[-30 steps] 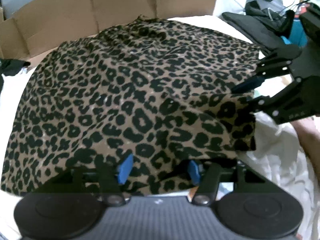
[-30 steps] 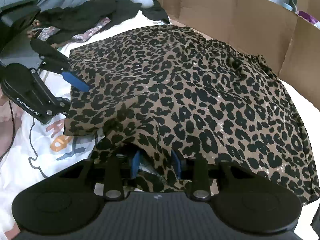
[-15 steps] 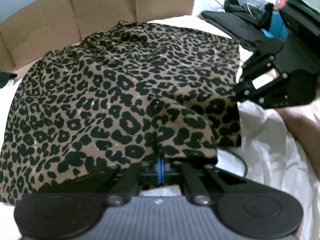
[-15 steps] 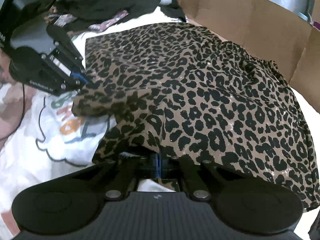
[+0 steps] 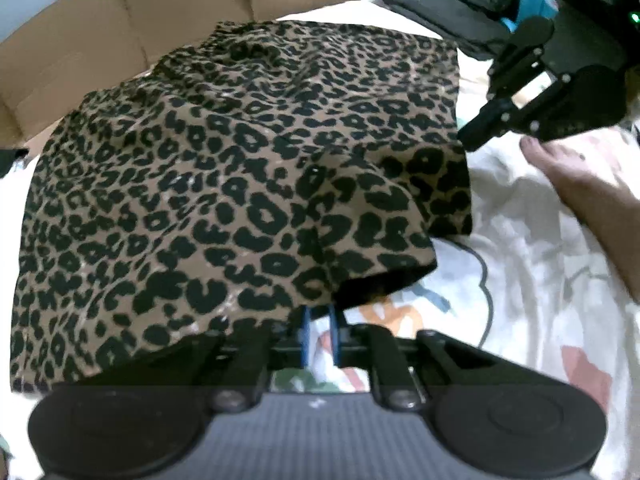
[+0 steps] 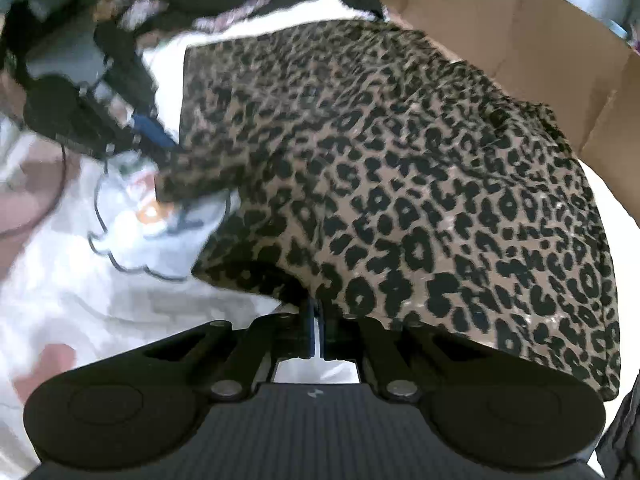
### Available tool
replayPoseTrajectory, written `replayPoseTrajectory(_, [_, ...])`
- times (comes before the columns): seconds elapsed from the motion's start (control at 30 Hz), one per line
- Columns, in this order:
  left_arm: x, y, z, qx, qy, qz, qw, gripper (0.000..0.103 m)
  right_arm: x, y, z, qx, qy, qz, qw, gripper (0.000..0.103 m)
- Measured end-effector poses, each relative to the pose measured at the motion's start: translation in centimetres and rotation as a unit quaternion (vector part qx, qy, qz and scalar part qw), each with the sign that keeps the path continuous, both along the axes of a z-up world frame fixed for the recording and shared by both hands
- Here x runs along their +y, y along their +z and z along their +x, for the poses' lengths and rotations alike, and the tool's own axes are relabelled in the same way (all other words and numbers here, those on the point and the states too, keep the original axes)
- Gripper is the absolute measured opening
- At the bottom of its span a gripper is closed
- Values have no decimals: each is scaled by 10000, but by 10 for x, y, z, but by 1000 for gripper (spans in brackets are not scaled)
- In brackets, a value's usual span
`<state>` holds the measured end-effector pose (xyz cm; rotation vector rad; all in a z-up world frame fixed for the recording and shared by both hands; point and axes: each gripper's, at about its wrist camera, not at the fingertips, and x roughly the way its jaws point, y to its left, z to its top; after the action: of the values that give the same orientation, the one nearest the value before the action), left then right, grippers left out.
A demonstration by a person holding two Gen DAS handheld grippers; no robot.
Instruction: Fold clothes
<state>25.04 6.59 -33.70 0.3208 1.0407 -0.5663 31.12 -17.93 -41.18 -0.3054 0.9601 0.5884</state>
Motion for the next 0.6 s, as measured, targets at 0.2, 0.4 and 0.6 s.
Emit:
replayPoseTrajectory(0.2, [21,19,24,111,812,-828,9932,25,-14,21,14,-4,-486,592,9971,1])
replayPoseTrajectory(0.4, [12,16,45,111,1111,-1282,9854,25,-11,21,38,134,-960,1094,9893,1])
replayPoseTrajectory(0.6, [0,6,49,180,1183,-1448,9822,16,3,3,49,335,-1058,1083,9879,1])
